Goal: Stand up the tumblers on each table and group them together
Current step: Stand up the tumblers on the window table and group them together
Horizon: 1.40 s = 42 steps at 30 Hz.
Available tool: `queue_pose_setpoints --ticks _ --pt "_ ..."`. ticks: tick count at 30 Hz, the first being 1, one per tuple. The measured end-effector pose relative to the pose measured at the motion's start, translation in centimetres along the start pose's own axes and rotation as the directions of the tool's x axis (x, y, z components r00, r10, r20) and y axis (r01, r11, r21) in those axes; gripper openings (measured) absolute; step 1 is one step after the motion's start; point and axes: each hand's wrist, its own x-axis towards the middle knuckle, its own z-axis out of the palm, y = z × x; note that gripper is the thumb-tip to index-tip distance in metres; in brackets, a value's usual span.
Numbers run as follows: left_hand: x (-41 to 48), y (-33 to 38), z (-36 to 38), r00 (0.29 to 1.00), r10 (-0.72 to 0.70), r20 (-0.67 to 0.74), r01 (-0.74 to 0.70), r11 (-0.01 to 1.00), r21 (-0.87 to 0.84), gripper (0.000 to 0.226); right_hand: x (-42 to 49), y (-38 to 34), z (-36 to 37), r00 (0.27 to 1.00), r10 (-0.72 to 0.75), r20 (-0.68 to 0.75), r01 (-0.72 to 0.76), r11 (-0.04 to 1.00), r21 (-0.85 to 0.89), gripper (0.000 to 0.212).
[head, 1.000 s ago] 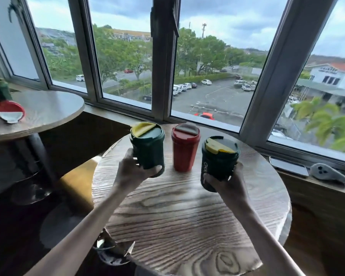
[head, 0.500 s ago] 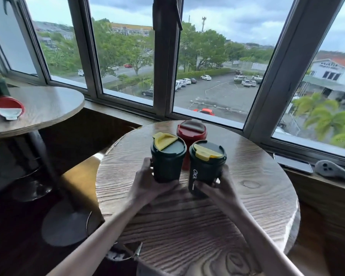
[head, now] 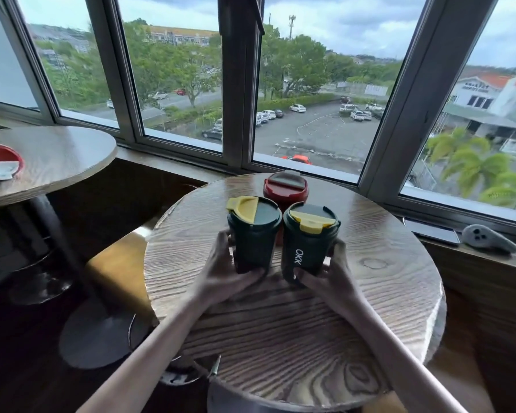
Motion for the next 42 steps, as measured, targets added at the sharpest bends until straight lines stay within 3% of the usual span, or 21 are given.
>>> queue_pose_setpoints --ticks 3,8,17,23,27,42 --pt "-0.1 0.0 -0.1 0.999 -0.013 0.05 0.02 0.991 -0.13 0.081 -0.4 -0.1 -0.3 0.999 -0.025 0.024 0.024 0.998 0.057 0.091" --pt "-0.1 0.0 0.0 0.997 -0.028 -0.074 0.032 0.998 0.049 0.085 -0.2 -0.7 0.2 1.0 -0.023 -0.003 0.023 0.999 -0.044 0.109" --pt "-0.1 -0.2 -0.1 1.0 -0.022 -0.001 0.022 0.996 -0.086 0.08 0.0 0.3 0.1 1.0 -0.014 0.013 0.013 0.998 0.058 0.074" --pt "0.1 -0.3 -0.3 0.999 -0.037 0.025 0.04 0.99 -0.133 0.08 0.0 0.0 0.0 0.997 -0.042 0.064 0.031 0.987 0.158 0.084" --pt "0.2 -0.6 -0.4 0.999 -0.036 0.031 0.041 0.986 -0.164 0.079 0.0 0.0 -0.1 0.998 -0.027 0.052 0.023 0.995 0.093 0.09" --pt "0.3 -0.5 -0.2 0.998 -0.041 0.039 0.049 0.973 -0.226 0.077 -0.2 -0.1 0.0 0.999 -0.016 0.038 0.01 0.988 0.154 0.081"
